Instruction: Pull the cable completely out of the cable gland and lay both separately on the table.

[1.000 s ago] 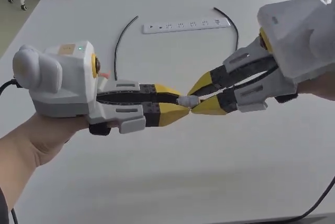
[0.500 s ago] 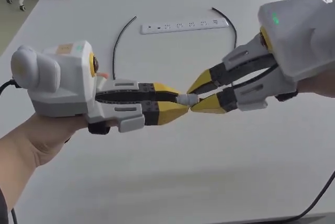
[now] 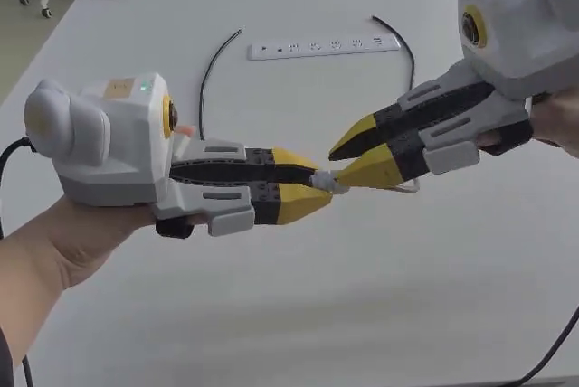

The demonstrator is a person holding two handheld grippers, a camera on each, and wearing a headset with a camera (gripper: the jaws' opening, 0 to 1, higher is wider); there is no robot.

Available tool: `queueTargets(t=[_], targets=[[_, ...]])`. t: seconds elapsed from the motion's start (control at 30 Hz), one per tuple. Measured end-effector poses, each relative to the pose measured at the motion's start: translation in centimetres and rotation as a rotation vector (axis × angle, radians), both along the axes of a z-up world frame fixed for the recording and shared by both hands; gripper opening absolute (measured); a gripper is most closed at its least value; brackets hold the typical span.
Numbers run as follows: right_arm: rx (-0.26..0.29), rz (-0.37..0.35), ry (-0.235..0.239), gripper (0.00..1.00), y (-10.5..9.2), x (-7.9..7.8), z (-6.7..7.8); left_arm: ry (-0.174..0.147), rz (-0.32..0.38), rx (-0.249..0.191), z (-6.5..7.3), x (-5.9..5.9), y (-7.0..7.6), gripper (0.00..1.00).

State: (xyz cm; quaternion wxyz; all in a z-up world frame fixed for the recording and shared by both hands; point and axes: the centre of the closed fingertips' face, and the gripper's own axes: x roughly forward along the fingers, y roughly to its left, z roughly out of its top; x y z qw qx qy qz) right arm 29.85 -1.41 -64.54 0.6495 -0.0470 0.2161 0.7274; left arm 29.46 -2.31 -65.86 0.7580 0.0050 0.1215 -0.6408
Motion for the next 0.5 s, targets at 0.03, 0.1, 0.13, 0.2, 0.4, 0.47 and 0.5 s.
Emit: queueTargets(t=[0.03,0.1,0.13,0.2,0.4,0.47,0.5], targets=[[-0.004,0.005,0.027,0.11,0.0,-0.2,-0.2,-0.002,0.0,-0.001,0.0,0.0,0.0,0.14],[-0.014,0.012,0.046,0.11,0.1,-0.3,-0.5,-0.008,0.002,-0.002,0.2,0.0,0.0,0.14],[-0.025,0.023,0.076,0.11,0.1,-0.7,-0.7,-0.008,0.002,-0.004,0.2,0.0,0.0,0.14],[-0.028,0.032,0.083,0.11,0.3,-0.9,-0.9,-0.016,-0.001,-0.004,0.3,-0.1,0.0,0.14],[-0.057,0.045,0.161,0.1,0.4,-1.7,-1.2,-0.019,-0.01,-0.003,0.4,-0.3,0.0,0.14],[-0.055,0.045,0.148,0.09,0.5,-1.7,-1.1,-0.023,-0.01,-0.001,0.4,-0.3,0.0,0.14],[-0.058,0.047,0.149,0.09,0.5,-1.8,-1.1,-0.024,-0.011,-0.001,0.4,-0.3,0.0,0.14]])
